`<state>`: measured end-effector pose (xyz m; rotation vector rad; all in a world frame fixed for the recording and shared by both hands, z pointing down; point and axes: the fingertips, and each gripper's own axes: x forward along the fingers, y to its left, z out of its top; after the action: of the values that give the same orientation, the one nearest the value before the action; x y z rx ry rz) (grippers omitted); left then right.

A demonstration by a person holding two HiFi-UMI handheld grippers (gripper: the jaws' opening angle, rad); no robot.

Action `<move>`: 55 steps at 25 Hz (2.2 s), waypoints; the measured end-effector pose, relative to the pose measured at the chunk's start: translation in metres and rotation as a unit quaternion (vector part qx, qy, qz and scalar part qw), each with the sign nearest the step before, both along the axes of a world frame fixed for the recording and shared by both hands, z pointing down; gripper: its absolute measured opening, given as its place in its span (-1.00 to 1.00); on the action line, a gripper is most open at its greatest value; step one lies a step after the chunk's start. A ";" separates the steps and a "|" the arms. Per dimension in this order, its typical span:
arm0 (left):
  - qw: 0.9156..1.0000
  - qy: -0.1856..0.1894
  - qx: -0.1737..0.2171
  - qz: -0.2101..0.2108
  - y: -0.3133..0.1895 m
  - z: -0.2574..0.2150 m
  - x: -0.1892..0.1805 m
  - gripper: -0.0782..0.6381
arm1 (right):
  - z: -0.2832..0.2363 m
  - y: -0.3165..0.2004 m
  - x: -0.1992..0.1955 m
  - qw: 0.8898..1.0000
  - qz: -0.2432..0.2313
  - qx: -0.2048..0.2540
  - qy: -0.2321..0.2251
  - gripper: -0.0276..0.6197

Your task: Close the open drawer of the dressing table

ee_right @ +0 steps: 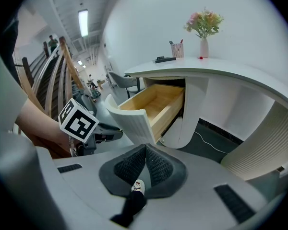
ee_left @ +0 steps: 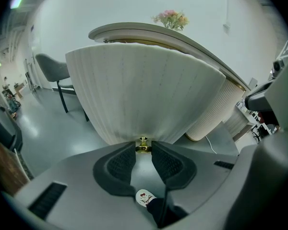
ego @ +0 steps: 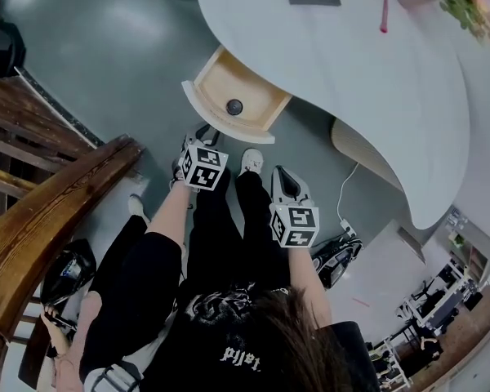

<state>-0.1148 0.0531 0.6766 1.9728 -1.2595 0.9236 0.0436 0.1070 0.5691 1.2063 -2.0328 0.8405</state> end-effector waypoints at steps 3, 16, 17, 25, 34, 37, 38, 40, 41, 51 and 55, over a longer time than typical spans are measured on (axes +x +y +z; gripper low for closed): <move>1.000 -0.001 0.001 -0.004 -0.006 0.000 0.002 -0.46 | 0.001 -0.002 0.003 1.000 0.002 -0.001 -0.002 -0.83; 1.000 0.001 0.016 -0.008 -0.042 0.000 0.017 -0.46 | 0.006 -0.018 0.017 1.000 0.012 -0.001 -0.007 -0.83; 1.000 0.001 0.017 -0.008 -0.045 0.000 0.018 -0.46 | 0.007 -0.019 0.018 1.000 0.013 -0.001 -0.007 -0.83; 1.000 0.004 0.030 -0.006 -0.070 -0.001 0.028 -0.46 | 0.010 -0.030 0.027 1.000 0.020 -0.002 -0.008 -0.83; 0.998 0.005 0.048 -0.028 -0.089 -0.003 0.036 -0.46 | 0.012 -0.041 0.037 1.000 0.020 0.003 -0.022 -0.83; 0.998 0.000 0.053 -0.032 -0.093 -0.003 0.038 -0.46 | 0.013 -0.044 0.042 0.999 0.024 0.006 -0.028 -0.83; 0.998 -0.001 0.054 -0.034 -0.093 -0.003 0.038 -0.46 | 0.014 -0.044 0.044 0.999 0.025 0.006 -0.029 -0.83; 0.998 -0.004 0.056 -0.039 -0.094 -0.002 0.040 -0.46 | 0.015 -0.044 0.049 0.999 0.028 0.005 -0.032 -0.83; 0.998 -0.005 0.057 -0.040 -0.096 -0.003 0.040 -0.46 | 0.016 -0.045 0.051 0.999 0.029 0.005 -0.033 -0.83; 0.996 -0.011 0.077 -0.038 -0.112 -0.002 0.050 -0.46 | 0.026 -0.048 0.066 0.999 0.033 0.004 -0.041 -0.83; 0.996 -0.013 0.084 -0.037 -0.114 -0.003 0.051 -0.46 | 0.028 -0.045 0.068 0.999 0.034 0.004 -0.042 -0.83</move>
<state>-0.0641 -0.0609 0.6738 2.0322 -1.4556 0.8325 0.1114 0.0624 0.5967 1.2704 -2.0736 0.9297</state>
